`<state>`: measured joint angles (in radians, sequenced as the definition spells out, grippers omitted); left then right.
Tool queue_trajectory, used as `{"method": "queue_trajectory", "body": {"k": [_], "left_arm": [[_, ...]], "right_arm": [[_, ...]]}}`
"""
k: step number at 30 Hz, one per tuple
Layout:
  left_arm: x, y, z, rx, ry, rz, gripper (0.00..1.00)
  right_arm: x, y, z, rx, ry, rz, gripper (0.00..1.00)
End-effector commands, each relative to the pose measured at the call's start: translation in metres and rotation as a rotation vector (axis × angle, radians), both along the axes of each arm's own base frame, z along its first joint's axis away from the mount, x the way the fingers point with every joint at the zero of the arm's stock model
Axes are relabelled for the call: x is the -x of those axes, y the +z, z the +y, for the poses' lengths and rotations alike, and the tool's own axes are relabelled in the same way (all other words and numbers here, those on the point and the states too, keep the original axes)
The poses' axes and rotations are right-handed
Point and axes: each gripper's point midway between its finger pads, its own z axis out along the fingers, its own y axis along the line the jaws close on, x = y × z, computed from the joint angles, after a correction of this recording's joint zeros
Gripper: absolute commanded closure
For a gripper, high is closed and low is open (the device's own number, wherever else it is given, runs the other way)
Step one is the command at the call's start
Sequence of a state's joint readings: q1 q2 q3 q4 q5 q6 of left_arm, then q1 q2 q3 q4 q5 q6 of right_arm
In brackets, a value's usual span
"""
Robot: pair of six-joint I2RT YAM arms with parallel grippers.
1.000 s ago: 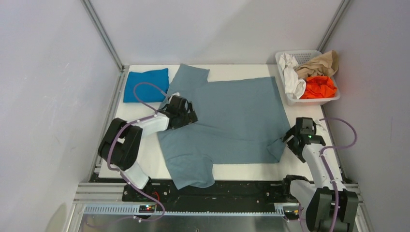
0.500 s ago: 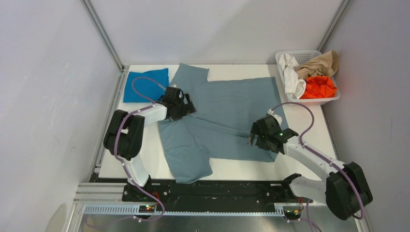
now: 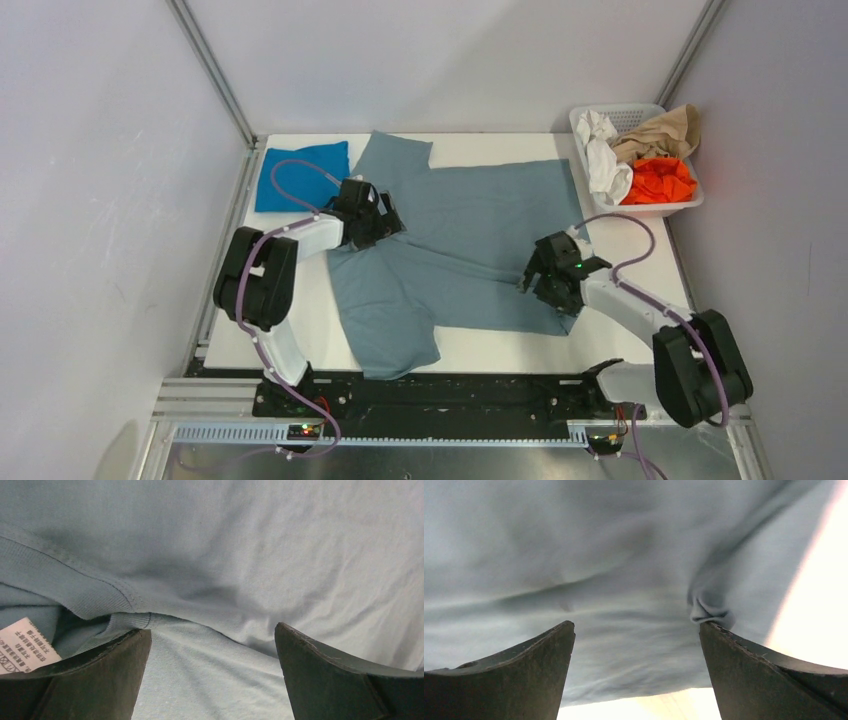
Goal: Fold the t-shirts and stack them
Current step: Flatten out the tshirt
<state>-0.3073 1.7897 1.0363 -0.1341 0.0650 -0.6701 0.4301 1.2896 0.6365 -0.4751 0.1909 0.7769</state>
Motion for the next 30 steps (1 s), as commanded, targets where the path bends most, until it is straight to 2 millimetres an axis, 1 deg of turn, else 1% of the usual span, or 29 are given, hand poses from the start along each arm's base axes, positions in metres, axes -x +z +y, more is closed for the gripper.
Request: {"method": "queue_trajectory", "body": {"k": [1, 2, 3, 4, 5, 6, 7, 8, 9, 10, 11, 12, 13, 14, 15, 16, 17, 18, 19, 20, 21, 22, 23, 24, 29, 30], "left_arm": [[0.009, -0.023, 0.025, -0.056, 0.027, 0.061, 0.0], [0.008, -0.023, 0.027, -0.057, 0.032, 0.06, 0.0], [0.008, -0.023, 0.029, -0.057, 0.036, 0.06, 0.0], [0.007, -0.023, 0.03, -0.061, 0.039, 0.058, 0.0], [0.006, -0.022, 0.031, -0.061, 0.04, 0.054, 0.0], [0.004, -0.022, 0.03, -0.062, 0.038, 0.054, 0.0], [0.002, -0.02, 0.03, -0.06, 0.036, 0.047, 0.0], [0.001, -0.021, 0.028, -0.056, 0.027, 0.05, 0.0], [-0.003, -0.018, 0.026, -0.051, 0.022, 0.041, 0.0], [-0.005, -0.018, 0.023, -0.044, 0.008, 0.042, 0.0], [-0.009, -0.014, 0.02, -0.033, -0.003, 0.033, 0.0], [-0.01, -0.016, 0.019, -0.033, -0.009, 0.035, 0.0], [-0.015, -0.015, 0.017, -0.03, -0.01, 0.03, 0.0], [-0.016, -0.015, 0.017, -0.03, -0.01, 0.029, 0.0], [-0.019, -0.014, 0.016, -0.028, -0.011, 0.026, 0.0], [-0.021, -0.013, 0.015, -0.026, -0.013, 0.022, 0.0], [-0.025, -0.012, 0.016, -0.033, -0.012, 0.015, 0.0], [-0.029, -0.01, 0.016, -0.036, -0.01, 0.006, 0.0], [-0.03, -0.011, 0.017, -0.04, -0.011, 0.006, 0.0], [-0.034, -0.008, 0.018, -0.038, -0.009, -0.002, 0.0], [-0.036, -0.009, 0.019, -0.039, -0.01, -0.002, 0.0], [-0.039, -0.007, 0.02, -0.034, -0.01, -0.006, 0.0], [-0.04, -0.008, 0.021, -0.034, -0.011, -0.006, 0.0], [-0.041, -0.007, 0.023, -0.031, -0.009, -0.005, 0.0], [-0.044, -0.006, 0.029, -0.033, -0.018, -0.011, 0.0], [-0.045, -0.006, 0.029, -0.032, -0.021, -0.013, 0.0]], "right_arm": [[0.032, 0.008, -0.083, 0.176, -0.303, 0.053, 0.0], [0.04, 0.015, -0.096, 0.192, -0.35, 0.045, 0.01], [0.045, 0.022, -0.117, 0.205, -0.445, 0.008, 0.01], [0.053, 0.024, -0.127, 0.218, -0.486, 0.007, 0.01], [0.058, 0.028, -0.142, 0.205, -0.562, -0.019, 0.01], [0.06, 0.03, -0.154, 0.195, -0.614, -0.035, 0.01], [0.06, 0.033, -0.154, 0.161, -0.62, -0.072, 0.01], [0.058, 0.036, -0.159, 0.153, -0.63, -0.097, 0.01], [0.055, 0.04, -0.156, 0.124, -0.619, -0.126, 0.01], [0.052, 0.043, -0.158, 0.125, -0.599, -0.147, 0.01], [0.042, 0.05, -0.15, 0.081, -0.556, -0.191, 0.0], [0.036, 0.054, -0.134, 0.015, -0.469, -0.204, 0.01], [0.023, 0.064, -0.125, -0.03, -0.42, -0.269, 0.02], [0.014, 0.071, -0.099, -0.09, -0.282, -0.297, 0.03], [0.01, 0.075, -0.074, -0.087, -0.134, -0.307, 0.04], [0.006, 0.078, -0.069, -0.03, -0.086, -0.292, 0.04], [0.015, 0.073, -0.05, 0.03, 0.046, -0.247, 0.04], [0.01, 0.072, -0.054, 0.135, 0.057, -0.21, 0.04], [0.016, 0.074, -0.041, 0.175, 0.134, -0.175, 0.04], [0.02, 0.061, -0.039, 0.228, 0.165, -0.102, 0.06], [0.02, 0.06, -0.028, 0.233, 0.219, -0.088, 0.07], [0.024, 0.047, -0.022, 0.238, 0.25, -0.02, 0.11], [0.024, 0.045, -0.016, 0.235, 0.266, -0.002, 0.13], [0.027, 0.035, -0.017, 0.253, 0.271, 0.052, 0.17], [0.025, 0.02, -0.016, 0.289, 0.267, 0.121, 0.29], [0.024, 0.016, -0.016, 0.292, 0.265, 0.132, 0.34]]}}
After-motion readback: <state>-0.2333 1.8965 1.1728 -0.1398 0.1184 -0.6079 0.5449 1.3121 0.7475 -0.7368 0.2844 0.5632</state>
